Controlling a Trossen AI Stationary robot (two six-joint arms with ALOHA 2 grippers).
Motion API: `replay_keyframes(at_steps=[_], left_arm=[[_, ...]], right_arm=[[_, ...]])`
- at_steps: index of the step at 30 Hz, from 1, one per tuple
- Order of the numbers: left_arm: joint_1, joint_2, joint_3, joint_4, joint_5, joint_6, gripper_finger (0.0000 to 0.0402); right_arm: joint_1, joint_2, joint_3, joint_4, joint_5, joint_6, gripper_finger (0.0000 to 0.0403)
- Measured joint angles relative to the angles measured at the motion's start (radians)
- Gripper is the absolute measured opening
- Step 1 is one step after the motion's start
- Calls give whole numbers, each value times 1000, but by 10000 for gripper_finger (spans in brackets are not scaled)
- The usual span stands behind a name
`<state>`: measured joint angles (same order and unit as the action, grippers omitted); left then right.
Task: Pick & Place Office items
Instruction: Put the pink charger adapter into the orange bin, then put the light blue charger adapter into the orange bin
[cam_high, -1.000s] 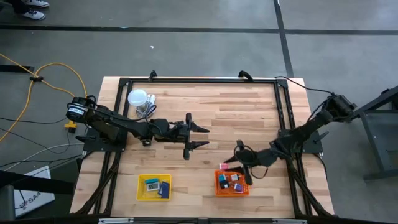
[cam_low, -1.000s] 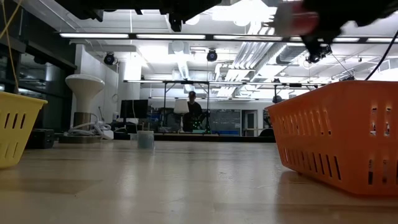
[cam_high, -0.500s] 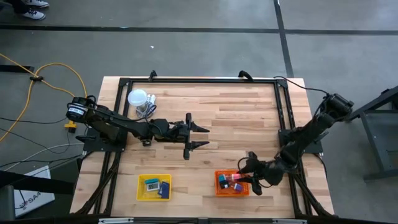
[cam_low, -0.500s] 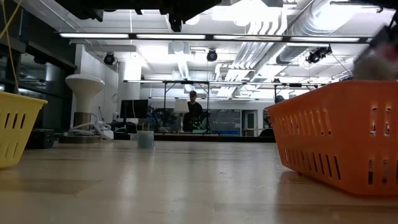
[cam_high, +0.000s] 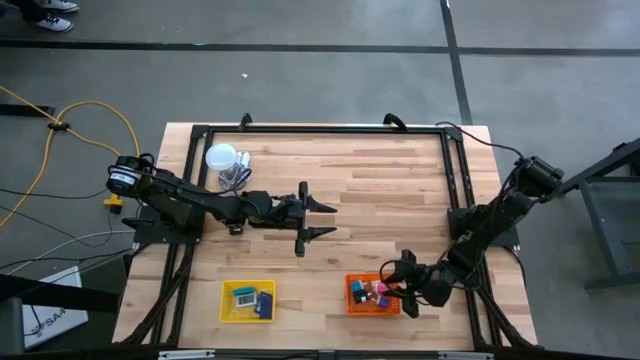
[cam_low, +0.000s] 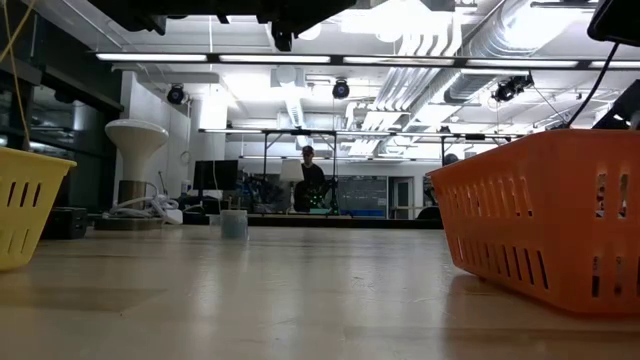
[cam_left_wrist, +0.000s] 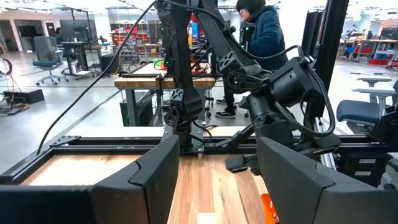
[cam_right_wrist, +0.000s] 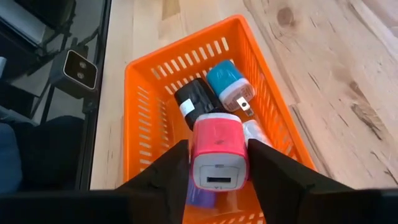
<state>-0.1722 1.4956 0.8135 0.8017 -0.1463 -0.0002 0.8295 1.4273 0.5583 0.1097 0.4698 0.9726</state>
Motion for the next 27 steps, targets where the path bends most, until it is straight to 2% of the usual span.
replay_keyframes(at_steps=[7,18,23,27], left_arm=[[0,0,0,0,0,0,208],[0,0,0,0,0,0,208],[0,0,0,0,0,-48,208],[0,-14,0,-1,0,-68,208]], right_arm=[[0,0,0,2,0,0,180],[0,0,0,41,0,-5,183],[-5,0,0,40,7,-8,184],[-39,0,0,59,10,-61,184]])
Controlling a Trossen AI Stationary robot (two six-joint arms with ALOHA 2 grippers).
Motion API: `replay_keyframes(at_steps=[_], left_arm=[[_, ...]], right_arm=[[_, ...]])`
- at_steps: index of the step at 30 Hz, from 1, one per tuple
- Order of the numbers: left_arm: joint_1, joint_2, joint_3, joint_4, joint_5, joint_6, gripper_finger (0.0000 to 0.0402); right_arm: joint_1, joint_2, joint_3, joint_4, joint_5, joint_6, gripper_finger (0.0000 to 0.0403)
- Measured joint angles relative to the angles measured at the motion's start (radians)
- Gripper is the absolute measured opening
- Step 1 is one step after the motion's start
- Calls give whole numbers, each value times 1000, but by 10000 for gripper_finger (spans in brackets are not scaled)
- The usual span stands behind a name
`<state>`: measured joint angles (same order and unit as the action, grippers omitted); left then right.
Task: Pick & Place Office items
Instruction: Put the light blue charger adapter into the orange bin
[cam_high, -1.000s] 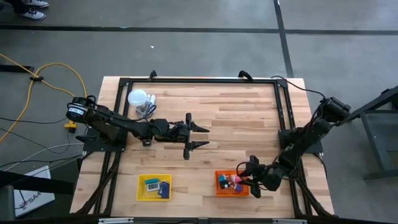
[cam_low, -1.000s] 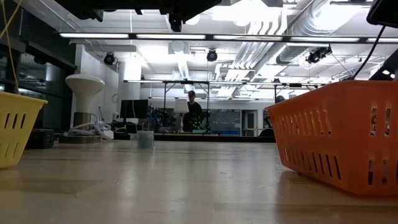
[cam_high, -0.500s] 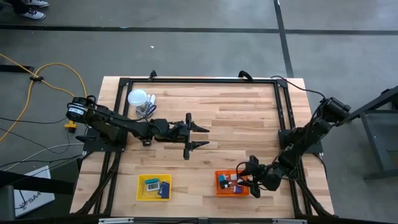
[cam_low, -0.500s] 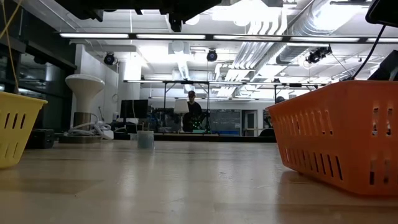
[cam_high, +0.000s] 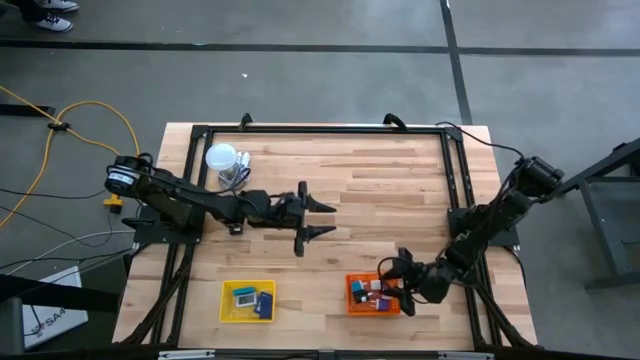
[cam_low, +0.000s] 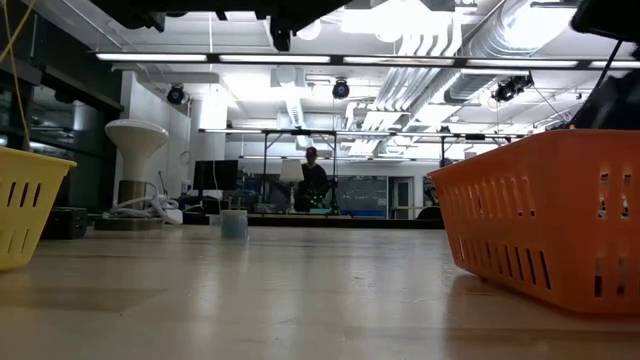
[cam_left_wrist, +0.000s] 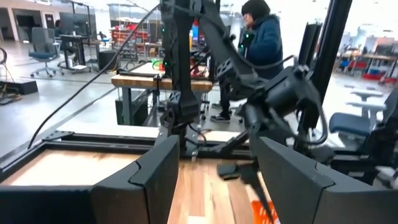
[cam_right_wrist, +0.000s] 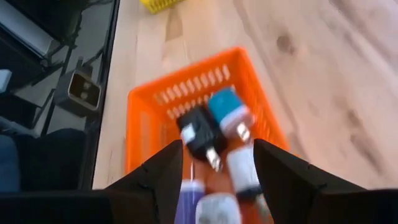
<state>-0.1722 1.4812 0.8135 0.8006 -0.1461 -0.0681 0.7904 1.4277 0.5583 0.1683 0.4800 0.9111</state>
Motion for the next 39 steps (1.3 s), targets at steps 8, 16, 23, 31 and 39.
replay_keyframes(at_steps=[8,16,23,31,39], left_arm=[[0,-92,1,-173,-14,-59,208],[0,-187,1,-438,-49,-109,207],[0,-231,1,-659,-122,-193,207],[72,-237,0,-947,-179,-370,207],[146,-224,0,-1132,-227,-347,207]], right_arm=[[-174,0,0,65,-164,-163,184],[-336,-25,33,105,-381,-335,184],[-431,-27,106,69,-436,-496,184],[-541,-27,110,68,-436,-538,184],[-578,-27,110,75,-438,-555,184]])
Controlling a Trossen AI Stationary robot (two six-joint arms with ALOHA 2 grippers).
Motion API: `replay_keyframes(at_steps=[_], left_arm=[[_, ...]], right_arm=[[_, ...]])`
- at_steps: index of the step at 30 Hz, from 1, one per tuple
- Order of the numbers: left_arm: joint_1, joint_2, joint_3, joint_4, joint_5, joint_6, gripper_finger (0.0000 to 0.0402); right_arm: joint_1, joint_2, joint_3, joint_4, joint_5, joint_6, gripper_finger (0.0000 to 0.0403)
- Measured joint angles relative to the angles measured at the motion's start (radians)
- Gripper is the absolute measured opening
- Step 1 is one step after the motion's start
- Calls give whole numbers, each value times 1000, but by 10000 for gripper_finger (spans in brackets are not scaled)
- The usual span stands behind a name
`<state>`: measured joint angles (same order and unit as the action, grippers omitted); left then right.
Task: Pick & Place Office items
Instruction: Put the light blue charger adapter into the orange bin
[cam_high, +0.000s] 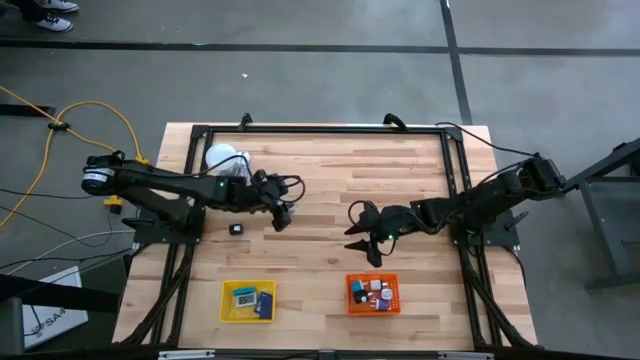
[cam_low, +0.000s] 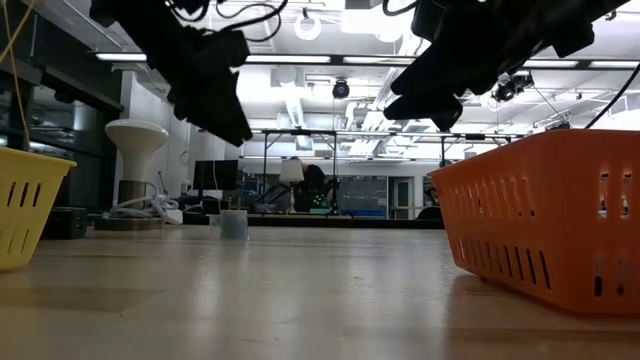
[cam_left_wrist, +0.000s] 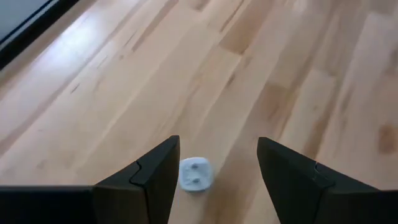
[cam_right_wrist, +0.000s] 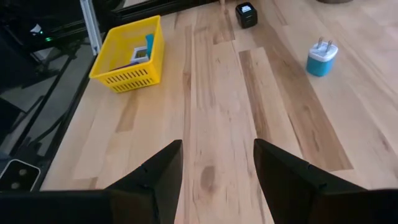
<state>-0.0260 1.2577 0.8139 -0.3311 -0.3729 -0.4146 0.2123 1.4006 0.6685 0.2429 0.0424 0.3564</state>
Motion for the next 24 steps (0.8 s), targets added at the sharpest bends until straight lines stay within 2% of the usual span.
replay_keyframes(at_steps=[10,24], left_arm=[[50,101,0,-16,67,54,207],[57,230,0,21,68,48,207]], right_arm=[[2,0,0,0,1,-21,184],[2,0,0,-4,0,-21,184]])
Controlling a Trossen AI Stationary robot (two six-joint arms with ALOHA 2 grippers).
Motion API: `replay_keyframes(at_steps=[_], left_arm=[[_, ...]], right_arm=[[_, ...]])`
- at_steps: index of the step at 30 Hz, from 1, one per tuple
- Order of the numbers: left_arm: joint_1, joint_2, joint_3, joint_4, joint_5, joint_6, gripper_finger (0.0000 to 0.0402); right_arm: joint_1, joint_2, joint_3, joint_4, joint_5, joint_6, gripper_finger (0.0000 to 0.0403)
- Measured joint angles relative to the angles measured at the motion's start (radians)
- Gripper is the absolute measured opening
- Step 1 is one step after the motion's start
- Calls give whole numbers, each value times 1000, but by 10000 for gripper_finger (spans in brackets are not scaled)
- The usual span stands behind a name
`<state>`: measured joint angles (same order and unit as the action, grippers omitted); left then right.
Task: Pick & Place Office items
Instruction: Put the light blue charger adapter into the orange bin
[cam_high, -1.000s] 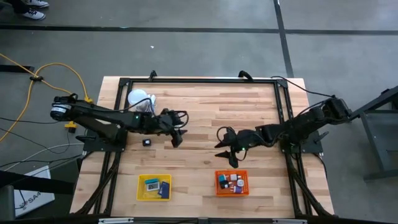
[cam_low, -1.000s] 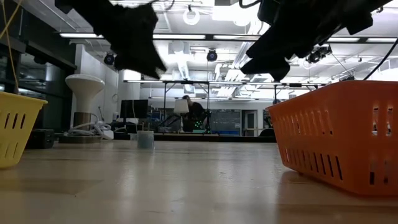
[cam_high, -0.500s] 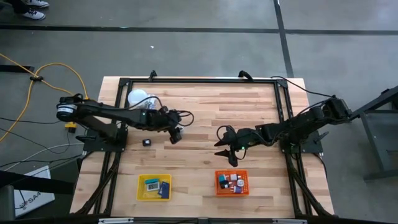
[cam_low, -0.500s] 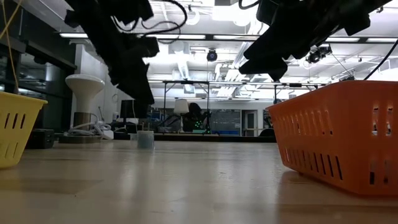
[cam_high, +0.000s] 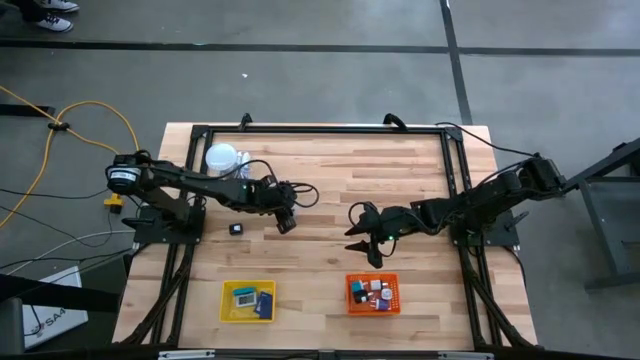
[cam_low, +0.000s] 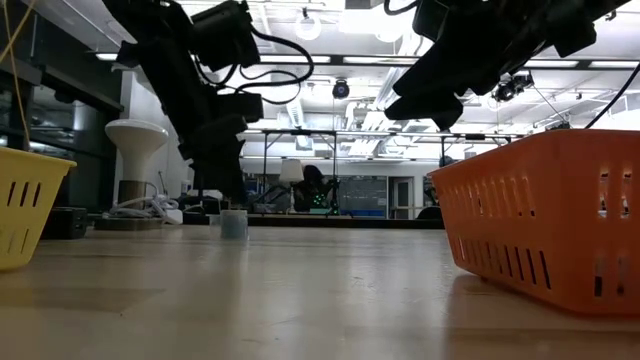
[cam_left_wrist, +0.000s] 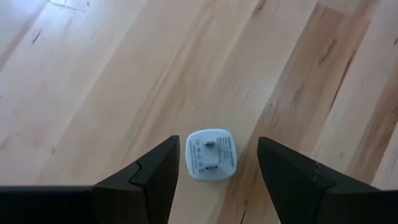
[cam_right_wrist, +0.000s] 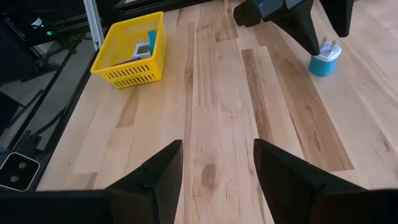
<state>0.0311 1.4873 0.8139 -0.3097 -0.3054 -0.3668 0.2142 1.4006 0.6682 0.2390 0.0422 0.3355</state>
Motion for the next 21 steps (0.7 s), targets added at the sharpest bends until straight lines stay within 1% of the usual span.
replay_keyframes(at_steps=[6,15,21], left_arm=[[2,10,0,2,0,0,207],[33,86,0,17,-1,0,207],[33,96,0,37,0,0,207]], right_arm=[[2,0,-1,-3,0,0,184],[2,0,-1,-3,-21,6,184],[2,0,-1,-3,-22,8,184]])
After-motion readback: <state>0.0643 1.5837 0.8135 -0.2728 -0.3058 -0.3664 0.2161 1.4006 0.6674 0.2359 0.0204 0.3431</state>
